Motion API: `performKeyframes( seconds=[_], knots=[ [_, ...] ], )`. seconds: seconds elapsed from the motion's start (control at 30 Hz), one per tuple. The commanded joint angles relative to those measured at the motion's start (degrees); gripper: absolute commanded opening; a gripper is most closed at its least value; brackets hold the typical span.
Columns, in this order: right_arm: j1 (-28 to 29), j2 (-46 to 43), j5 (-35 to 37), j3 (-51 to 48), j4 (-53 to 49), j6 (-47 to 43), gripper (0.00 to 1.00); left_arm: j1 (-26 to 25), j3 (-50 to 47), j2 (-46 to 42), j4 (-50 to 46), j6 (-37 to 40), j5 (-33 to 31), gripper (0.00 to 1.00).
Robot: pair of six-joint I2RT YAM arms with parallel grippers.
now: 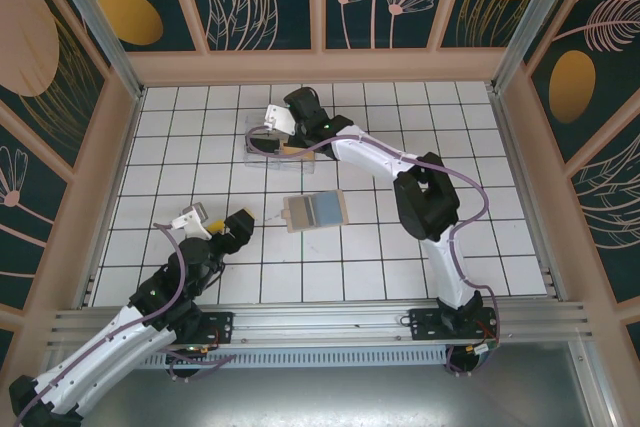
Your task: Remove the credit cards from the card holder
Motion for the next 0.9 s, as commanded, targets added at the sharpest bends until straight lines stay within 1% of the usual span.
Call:
performKeyframes(
  seconds=[0.0,0.4,0.5,0.53,0.57,0.6,0.67,0.8,0.87],
  knots=[
    [-0.34,2.87,-1.17,0.51,-2.43,0.87,0.00,0.19,-0.27,0.22,-0.08,0.75,-1.22,0.99],
    [-0.34,3.92,-1.94,0.54,-3.39,1.62,0.00,0.19,-0.55,0.22,0.04,0.73,-1.23,0.99],
    [-0.34,4.01,-1.36,0.51,-3.23,1.54,0.02,0.18,-0.55,0.22,0.03,0.75,-1.21,0.99],
    [-0.34,4.02,-1.18,0.62,-3.23,1.60,0.04,0.18,-0.54,0.22,0.03,0.67,-1.24,0.99],
    [-0.38,3.93,-1.00,0.84,-3.14,1.71,0.11,0.27,-0.54,0.22,-0.04,0.70,-1.23,0.99],
    [-0.35,3.84,-0.78,1.11,-3.06,2.06,0.15,0.23,-0.53,0.22,-0.05,0.73,-1.24,0.99],
    [-0.38,3.54,-0.52,1.66,-2.91,2.46,0.16,0.19,-0.53,0.22,-0.06,0.75,-1.26,0.98],
    [-0.42,2.92,1.38,1.80,-1.09,2.77,0.33,0.18,-0.53,0.22,0.04,0.67,-1.28,0.99],
    [-0.55,2.88,2.98,1.75,0.11,3.10,0.36,0.18,-0.57,0.22,0.04,0.67,-1.11,0.99]
  ],
)
